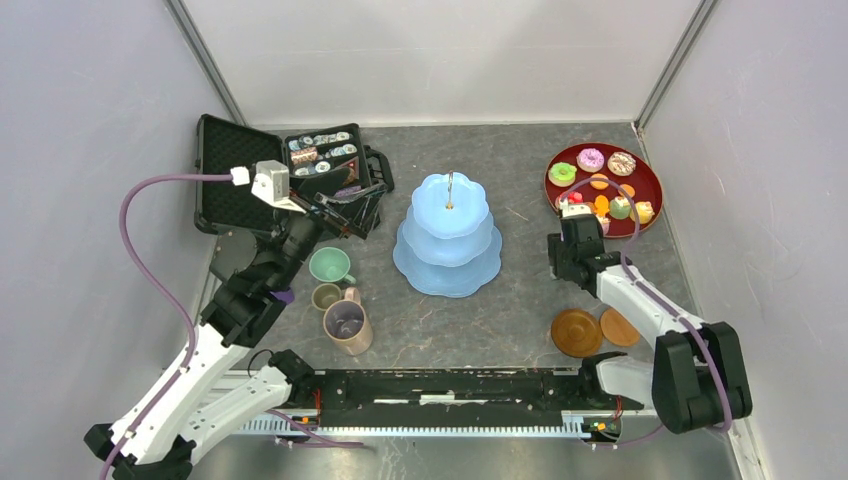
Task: Serve the afternoon tea
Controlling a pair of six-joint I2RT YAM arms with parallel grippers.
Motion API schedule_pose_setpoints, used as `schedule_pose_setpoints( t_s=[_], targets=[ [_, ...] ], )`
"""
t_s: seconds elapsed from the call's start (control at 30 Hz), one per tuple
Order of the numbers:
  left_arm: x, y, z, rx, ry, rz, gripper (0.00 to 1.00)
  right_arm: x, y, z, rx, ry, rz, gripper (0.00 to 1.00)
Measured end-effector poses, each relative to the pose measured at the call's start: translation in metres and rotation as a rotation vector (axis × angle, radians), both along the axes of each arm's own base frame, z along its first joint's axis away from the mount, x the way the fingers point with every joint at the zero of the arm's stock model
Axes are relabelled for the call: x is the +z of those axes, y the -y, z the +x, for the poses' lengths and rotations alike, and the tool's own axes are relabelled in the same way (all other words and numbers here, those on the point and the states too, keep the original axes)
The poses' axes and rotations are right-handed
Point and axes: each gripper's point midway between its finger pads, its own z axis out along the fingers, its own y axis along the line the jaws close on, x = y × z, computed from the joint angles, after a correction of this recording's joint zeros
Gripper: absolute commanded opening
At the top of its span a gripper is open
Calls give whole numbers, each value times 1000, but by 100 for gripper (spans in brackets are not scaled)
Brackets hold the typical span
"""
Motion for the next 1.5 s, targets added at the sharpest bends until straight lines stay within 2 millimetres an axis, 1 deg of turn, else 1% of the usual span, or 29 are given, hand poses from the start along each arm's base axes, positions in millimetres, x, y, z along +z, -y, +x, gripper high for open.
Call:
schedule_pose_setpoints(
  t_s=[0.1,0.2,0.3,0.4,0.57,0.7,0.73,0.8,0.9,1.03,1.13,1.23,1.3,1.37,1.5],
  targets=[
    [-2,2,2,0,-7,5,100,-6,-4,3,43,-13,-21,55],
    [-4,3,4,-1,-11,9,100,-7,-7,10,81,-7,-45,52],
    [-6,4,5,-2,-16,13,100,-7,-11,19,111,0,-66,48],
    [-6,4,5,-2,-16,13,100,-7,-19,30,144,8,-89,45],
    [-6,4,5,-3,-15,13,100,-6,-37,49,202,19,-111,44],
    [-5,4,4,-3,-13,11,100,-5,-58,65,244,32,-87,45],
    [-5,4,4,-3,-13,11,100,-5,-66,69,259,36,-74,46],
    [-5,4,4,-3,-13,11,100,-4,-82,75,289,47,-38,52],
    [-5,4,4,-3,-14,12,100,-3,-106,78,336,60,39,67],
    [-6,4,5,-3,-16,13,100,-1,-116,74,363,53,86,82],
    [-6,5,4,-7,-15,13,100,0,-113,67,364,38,89,90],
    [-5,7,2,-16,-15,12,100,10,-104,63,347,63,99,91],
    [-6,9,1,-21,-16,13,100,17,-91,62,317,86,121,92],
    [-7,10,2,-24,-19,16,100,20,-71,62,260,106,144,93],
    [-10,13,4,-27,-29,24,100,10,-40,55,166,98,192,96]
  ],
)
